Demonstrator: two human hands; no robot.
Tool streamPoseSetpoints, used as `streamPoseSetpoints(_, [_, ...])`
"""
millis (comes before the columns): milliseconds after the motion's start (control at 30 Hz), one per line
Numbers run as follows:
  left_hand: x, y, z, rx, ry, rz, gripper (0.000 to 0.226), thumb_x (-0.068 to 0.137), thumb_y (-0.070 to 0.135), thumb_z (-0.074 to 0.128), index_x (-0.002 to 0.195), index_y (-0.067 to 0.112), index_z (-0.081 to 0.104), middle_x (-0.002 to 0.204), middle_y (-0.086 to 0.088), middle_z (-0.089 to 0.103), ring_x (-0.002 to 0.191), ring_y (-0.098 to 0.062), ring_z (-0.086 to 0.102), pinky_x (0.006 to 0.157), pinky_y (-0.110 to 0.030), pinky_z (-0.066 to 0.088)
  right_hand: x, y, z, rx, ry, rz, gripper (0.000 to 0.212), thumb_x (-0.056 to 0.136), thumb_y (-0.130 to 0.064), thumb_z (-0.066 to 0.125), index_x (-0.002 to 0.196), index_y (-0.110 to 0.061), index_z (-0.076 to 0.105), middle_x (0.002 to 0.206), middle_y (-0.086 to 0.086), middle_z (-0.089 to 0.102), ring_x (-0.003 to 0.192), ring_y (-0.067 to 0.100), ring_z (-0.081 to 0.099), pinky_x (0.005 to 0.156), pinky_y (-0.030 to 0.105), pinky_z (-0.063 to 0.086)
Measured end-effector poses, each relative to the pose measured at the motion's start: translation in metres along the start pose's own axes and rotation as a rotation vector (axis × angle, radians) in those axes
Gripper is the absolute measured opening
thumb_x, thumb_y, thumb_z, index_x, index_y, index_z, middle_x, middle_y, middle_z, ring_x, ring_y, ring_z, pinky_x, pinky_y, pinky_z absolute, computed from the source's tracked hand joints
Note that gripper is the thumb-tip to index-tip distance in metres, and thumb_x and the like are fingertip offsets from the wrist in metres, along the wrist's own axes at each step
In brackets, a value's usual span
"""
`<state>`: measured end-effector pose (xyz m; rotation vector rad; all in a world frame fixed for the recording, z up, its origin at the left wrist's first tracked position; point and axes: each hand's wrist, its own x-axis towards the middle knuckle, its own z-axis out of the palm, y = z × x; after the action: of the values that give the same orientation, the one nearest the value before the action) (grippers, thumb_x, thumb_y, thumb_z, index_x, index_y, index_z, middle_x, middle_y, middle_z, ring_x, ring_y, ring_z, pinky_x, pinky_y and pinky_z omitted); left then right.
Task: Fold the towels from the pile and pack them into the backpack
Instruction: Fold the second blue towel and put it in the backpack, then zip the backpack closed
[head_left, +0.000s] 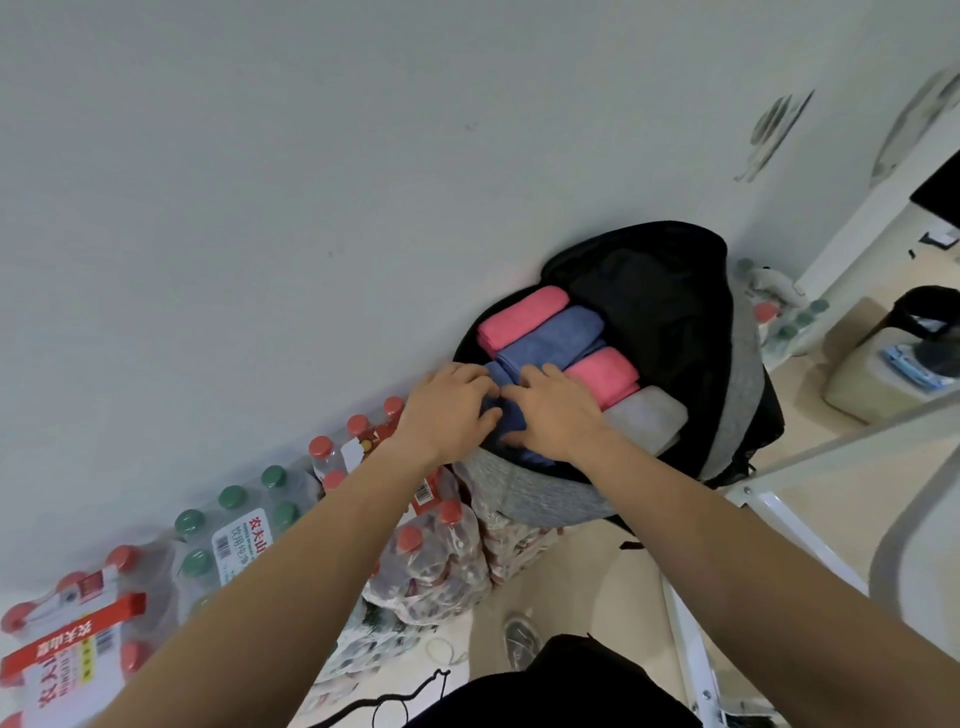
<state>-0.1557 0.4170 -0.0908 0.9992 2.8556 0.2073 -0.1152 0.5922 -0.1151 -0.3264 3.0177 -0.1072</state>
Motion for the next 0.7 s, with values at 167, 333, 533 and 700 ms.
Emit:
streamPoseSetpoints(167, [0.01,0.001,0.009,0.141,-0.141,-0.047,0.069,0.092,0.059,0.046,0.148,0.02,0.036,0.156,-0.002,0.035,0.141,-0.018,0.035,0.114,-0.042,0.027,-0.012,0.03,0.015,-0.05,-0.117,-0.027,0.074,0.09,-0.072,0.02,0.155,-0.037,0.015,0.165,0.005,0.001,0.149,0.032,0.004,0.117,0.048,0.014])
streamPoseSetpoints(333, [0.014,0.002,0.018,0.295,-0.315,-0.033,0.092,0.088,0.073,0.037,0.155,0.015,0.014,0.162,-0.009,0.015,0.148,-0.021,0.019,0.118,-0.052,0.013,-0.017,0.032,0.039,-0.017,-0.183,-0.001,0.074,0.088,-0.07,0.004,0.152,-0.039,-0.017,0.162,0.0,-0.024,0.15,0.027,-0.019,0.121,0.053,-0.001])
streamPoseSetpoints(533, [0.024,0.002,0.018,0.313,-0.335,-0.044,0.094,0.087,0.072,0.041,0.155,0.015,0.014,0.163,-0.008,0.015,0.15,-0.022,0.014,0.12,-0.052,0.006,-0.01,0.033,0.035,-0.006,-0.22,0.02,0.069,0.098,-0.065,0.019,0.153,-0.039,-0.014,0.163,-0.002,-0.021,0.151,0.025,-0.017,0.121,0.052,-0.002])
streamPoseSetpoints(700, [0.047,0.008,-0.012,0.221,-0.211,-0.008,0.063,0.082,0.067,0.05,0.123,0.02,0.059,0.127,-0.002,0.058,0.121,-0.023,0.053,0.102,-0.042,0.035,-0.028,0.04,0.004,0.146,0.08,0.067,0.065,0.095,-0.056,0.019,0.15,-0.026,0.037,0.154,0.004,0.039,0.14,0.029,0.035,0.114,0.046,0.028])
